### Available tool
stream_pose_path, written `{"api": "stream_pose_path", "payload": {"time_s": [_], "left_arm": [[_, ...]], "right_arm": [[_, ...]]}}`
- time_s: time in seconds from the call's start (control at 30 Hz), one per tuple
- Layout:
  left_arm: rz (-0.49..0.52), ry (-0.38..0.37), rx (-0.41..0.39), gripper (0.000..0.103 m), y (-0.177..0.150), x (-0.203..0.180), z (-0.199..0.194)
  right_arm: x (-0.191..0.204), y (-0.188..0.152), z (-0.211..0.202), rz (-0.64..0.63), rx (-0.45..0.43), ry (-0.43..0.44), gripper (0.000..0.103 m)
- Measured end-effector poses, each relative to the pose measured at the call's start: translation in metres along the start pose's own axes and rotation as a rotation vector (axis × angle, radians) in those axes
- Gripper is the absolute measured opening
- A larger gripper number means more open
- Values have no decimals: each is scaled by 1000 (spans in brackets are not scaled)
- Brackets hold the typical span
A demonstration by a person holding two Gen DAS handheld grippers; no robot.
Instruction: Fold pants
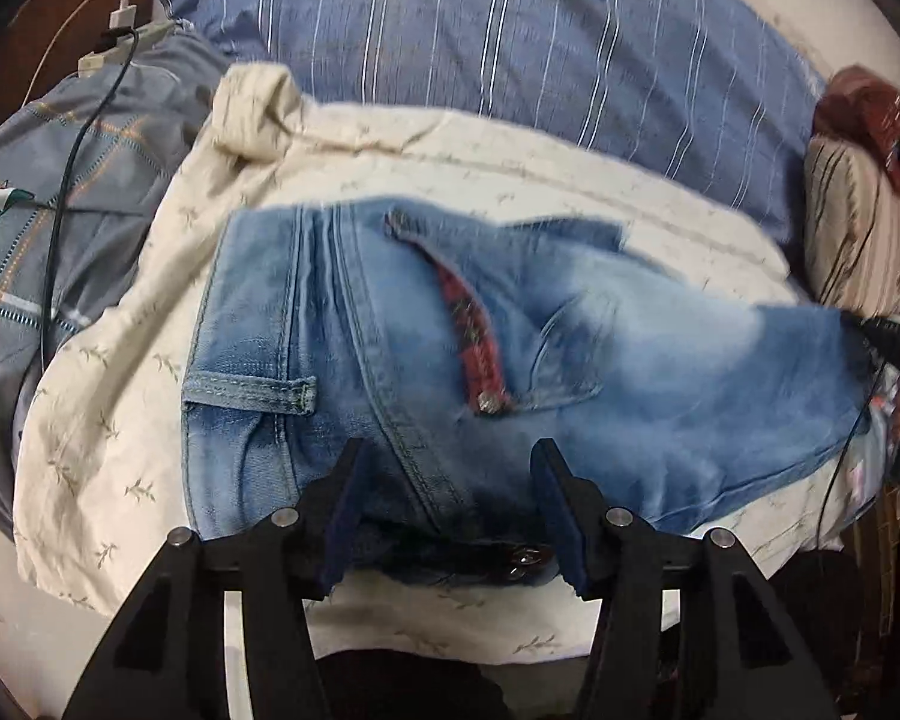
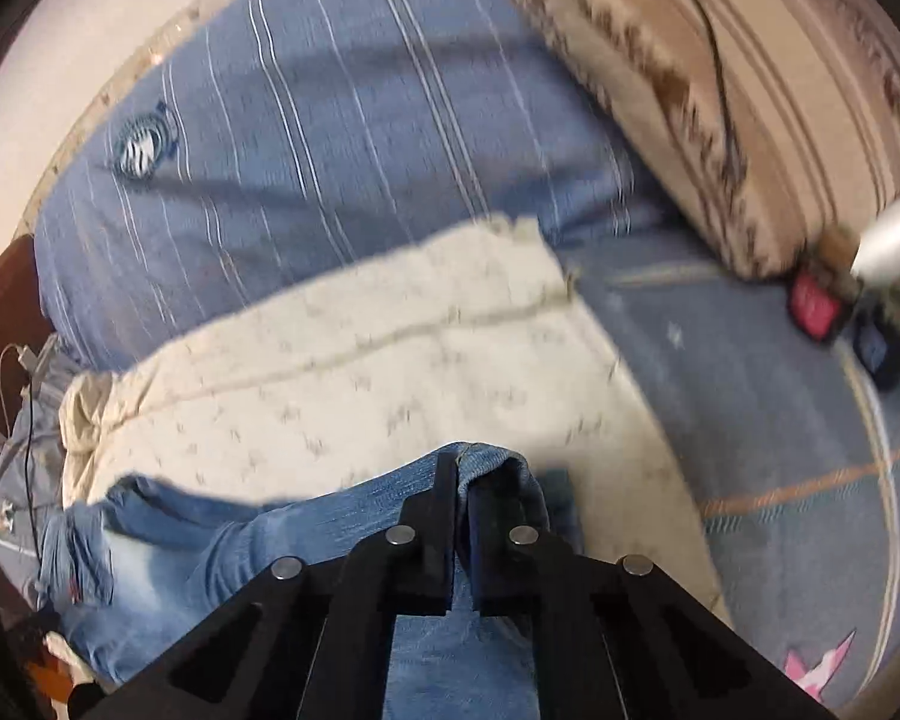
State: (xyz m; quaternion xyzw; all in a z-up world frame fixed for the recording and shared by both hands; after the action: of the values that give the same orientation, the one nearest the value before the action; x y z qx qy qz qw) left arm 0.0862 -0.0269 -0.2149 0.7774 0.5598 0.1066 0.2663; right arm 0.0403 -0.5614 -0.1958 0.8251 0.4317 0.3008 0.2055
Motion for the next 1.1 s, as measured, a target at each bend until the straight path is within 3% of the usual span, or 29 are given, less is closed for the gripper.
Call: {"api": "stream_pose_path", "payload": {"time_s": [0.07, 0.13, 0.2, 0.3, 0.43, 0.47, 0.53, 0.57, 0.6, 0.67, 0.73, 0.8, 0.87, 1.0, 1.1], "left_arm": [[19, 20, 22, 56, -2, -3, 5], [29, 21, 31, 56, -5, -2, 7], [25, 12, 34, 56, -5, 0, 6], [19, 5, 21, 56, -3, 0, -1], [42, 6, -44, 56, -3, -11, -22], [50, 4, -60, 56, -3, -14, -26], [76, -4, -105, 57, -1, -26, -35], [85, -6, -120, 60, 0, -30, -38], [96, -5, -139, 62, 1, -37, -40], [117, 4, -166, 73, 3, -48, -42], [141, 3, -162, 73, 5, -58, -36], [132, -8, -139, 73, 5, -61, -26], [115, -14, -125, 73, 5, -60, -19], [116, -19, -96, 73, 0, -57, -7], [116, -6, -67, 73, -1, -52, 0]], "right_arm": [[-8, -4, 14, 36, 24, -13, 2], [-25, -16, 38, 106, 117, -14, 7], [-38, -27, 48, 157, 158, 24, 8], [-42, -26, 26, 167, 86, 16, 14], [-29, -1, -26, 115, -89, 3, 16], [-22, 4, -35, 98, -115, 24, 21], [4, 11, -51, 46, -159, 101, 51], [19, 12, -56, 25, -181, 141, 82], [39, 9, -60, -7, -211, 196, 86], [84, 2, -56, -117, -196, 288, 86], [131, -7, -34, -218, -95, 318, 83], [175, -21, -4, -317, 20, 350, 49], [214, -40, 28, -434, 106, 337, 37], [268, -67, 80, -559, 250, 404, 37], [287, -78, 100, -626, 292, 418, 38]]}}
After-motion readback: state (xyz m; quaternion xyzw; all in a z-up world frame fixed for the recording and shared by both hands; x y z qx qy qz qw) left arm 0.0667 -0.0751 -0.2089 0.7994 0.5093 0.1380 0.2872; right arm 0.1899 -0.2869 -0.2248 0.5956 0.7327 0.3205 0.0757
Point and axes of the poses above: each gripper's, at about its wrist camera, not at the fingertips, and z roughly the way its jaws point, x to its left, y to its top, the point moved 1 cm from there along z, roughly the way its jaws point, and after that the axes turned 5 degrees about z, right-handed, at the moved point
